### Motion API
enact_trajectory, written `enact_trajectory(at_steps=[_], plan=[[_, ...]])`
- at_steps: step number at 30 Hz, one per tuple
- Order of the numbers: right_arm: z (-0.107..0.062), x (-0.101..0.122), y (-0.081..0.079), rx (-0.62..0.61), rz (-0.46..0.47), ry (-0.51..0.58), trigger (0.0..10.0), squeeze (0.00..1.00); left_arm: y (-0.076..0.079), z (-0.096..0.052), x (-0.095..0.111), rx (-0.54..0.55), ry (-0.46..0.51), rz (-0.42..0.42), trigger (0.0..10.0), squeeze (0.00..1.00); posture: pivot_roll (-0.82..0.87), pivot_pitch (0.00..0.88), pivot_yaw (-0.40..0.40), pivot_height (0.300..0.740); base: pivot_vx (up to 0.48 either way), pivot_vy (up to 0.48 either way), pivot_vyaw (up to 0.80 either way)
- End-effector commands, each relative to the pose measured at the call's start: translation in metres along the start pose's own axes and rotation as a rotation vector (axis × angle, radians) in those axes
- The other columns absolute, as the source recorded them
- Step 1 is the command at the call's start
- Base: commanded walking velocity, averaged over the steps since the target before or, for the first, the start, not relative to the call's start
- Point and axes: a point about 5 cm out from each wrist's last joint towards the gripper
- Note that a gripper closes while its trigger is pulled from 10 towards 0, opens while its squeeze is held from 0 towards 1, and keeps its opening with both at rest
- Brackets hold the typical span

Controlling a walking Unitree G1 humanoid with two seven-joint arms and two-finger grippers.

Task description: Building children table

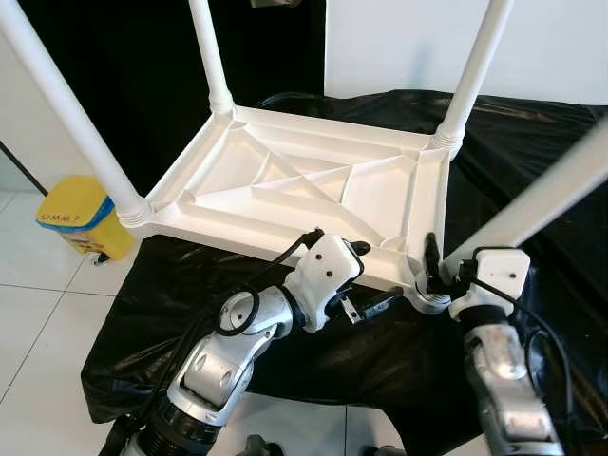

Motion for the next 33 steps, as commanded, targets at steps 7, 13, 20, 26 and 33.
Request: enact_trajectory(at_steps=[7, 13, 20, 26, 33], plan=[[0.007, -0.003, 0.004, 0.246, 0.037, -0.064, 2.6, 0.0, 0.0, 0.003, -0.003, -0.013, -0.008, 0.01, 10.0, 0.0, -0.16, 0.109, 0.049, 0.74, 0.0, 0.0, 0.0], [0.012, -0.004, 0.011, 0.291, 0.04, -0.071, 0.0, 0.0, -0.002, 0.004, -0.002, -0.004, -0.007, 0.014, 10.0, 0.0, -0.15, 0.111, 0.041, 0.74, 0.0, 0.0, 0.0], [0.009, 0.0, 0.008, 0.371, 0.002, -0.059, 0.0, 0.0, -0.004, 0.002, -0.003, 0.011, -0.008, 0.013, 10.0, 0.0, -0.14, 0.117, 0.039, 0.74, 0.0, 0.0, 0.0], [0.004, 0.001, 0.001, 0.366, 0.0, -0.048, 0.1, 0.0, -0.004, 0.001, -0.002, 0.012, -0.009, 0.013, 10.0, 0.0, -0.14, 0.122, 0.042, 0.74, 0.0, 0.0, 0.0], [-0.009, -0.007, -0.012, 0.309, 0.009, -0.046, 10.0, 0.0, -0.004, 0.001, -0.002, 0.011, -0.008, 0.012, 10.0, 0.0, -0.14, 0.128, 0.048, 0.74, 0.0, 0.0, 0.0]])
Point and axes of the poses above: a point about 5 cm out from each wrist's last joint towards the gripper, its own z axis pointing out of the wrist towards the gripper, its own x axis along the axis of the wrist's last joint, y = z × x, and after that the axes turned 2 degrees about z, right-handed
